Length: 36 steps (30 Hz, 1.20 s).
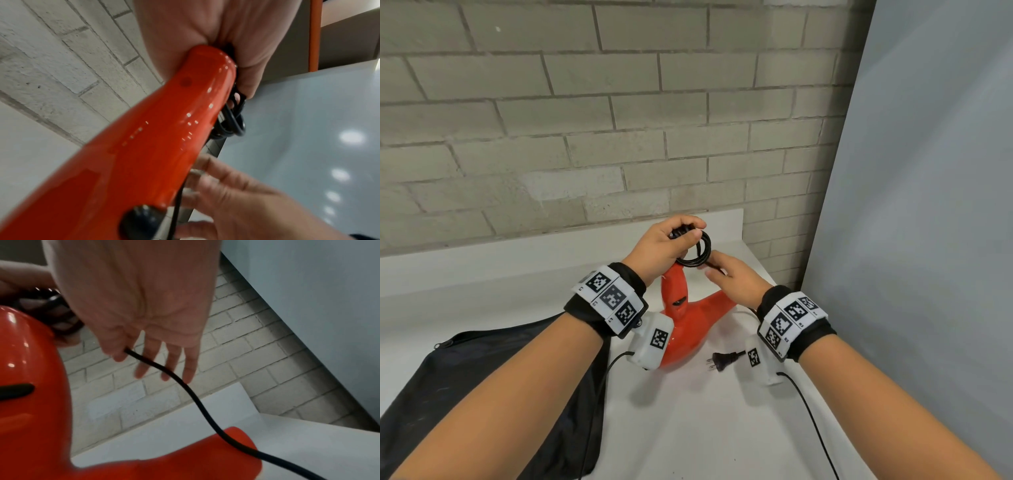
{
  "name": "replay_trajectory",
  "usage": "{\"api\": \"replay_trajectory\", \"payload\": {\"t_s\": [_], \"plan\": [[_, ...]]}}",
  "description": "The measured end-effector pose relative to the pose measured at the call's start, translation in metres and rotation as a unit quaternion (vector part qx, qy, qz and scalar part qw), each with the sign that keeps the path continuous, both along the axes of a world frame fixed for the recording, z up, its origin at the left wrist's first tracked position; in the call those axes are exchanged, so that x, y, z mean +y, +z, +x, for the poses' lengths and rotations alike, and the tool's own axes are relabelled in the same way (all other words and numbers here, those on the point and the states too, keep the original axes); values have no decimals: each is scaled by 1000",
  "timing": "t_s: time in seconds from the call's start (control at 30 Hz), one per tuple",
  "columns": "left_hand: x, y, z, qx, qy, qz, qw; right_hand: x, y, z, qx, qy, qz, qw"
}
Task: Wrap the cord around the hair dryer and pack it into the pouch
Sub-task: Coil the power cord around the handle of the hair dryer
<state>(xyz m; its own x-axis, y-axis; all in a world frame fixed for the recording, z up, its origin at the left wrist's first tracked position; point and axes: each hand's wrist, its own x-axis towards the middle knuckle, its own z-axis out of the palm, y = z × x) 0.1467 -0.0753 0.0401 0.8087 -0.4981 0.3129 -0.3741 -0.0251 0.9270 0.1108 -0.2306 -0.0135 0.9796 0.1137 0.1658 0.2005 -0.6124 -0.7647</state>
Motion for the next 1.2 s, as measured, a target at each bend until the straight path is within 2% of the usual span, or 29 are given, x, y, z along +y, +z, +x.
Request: {"api": "replay_trajectory", "payload": {"t_s": [0.17, 0.3, 0.43, 0.57, 0.7, 0.83, 1.0, 1.1, 1.2], "plan": [[1, 0, 0, 28, -7, -12, 1000, -9, 16, 4, -65, -115, 16, 991], [-4, 2, -5, 17, -41, -11, 999, -10, 42, 4, -146, -159, 20, 976], [-5, 1, -4, 11, -20, 27, 999, -5, 66, -5, -203, -171, 49, 963], [-6, 2, -2, -15, 0, 82, 997, 2, 76, -17, -222, -148, 73, 961], [-9, 4, -4, 1, -8, 73, 997, -1, 74, -23, -223, -136, 99, 960], [-12, 2, 0, -5, 58, 32, 998, -17, 50, -28, -149, -145, 106, 972], [-15, -1, 8, -16, 104, 20, 994, -40, -4, -41, 33, -115, 17, 993], [-16, -2, 9, -9, 108, 13, 994, -47, -30, -50, 165, -78, -32, 983], [-17, -2, 10, -8, 115, 9, 993, -43, -45, -60, 318, 2, -22, 948]]}}
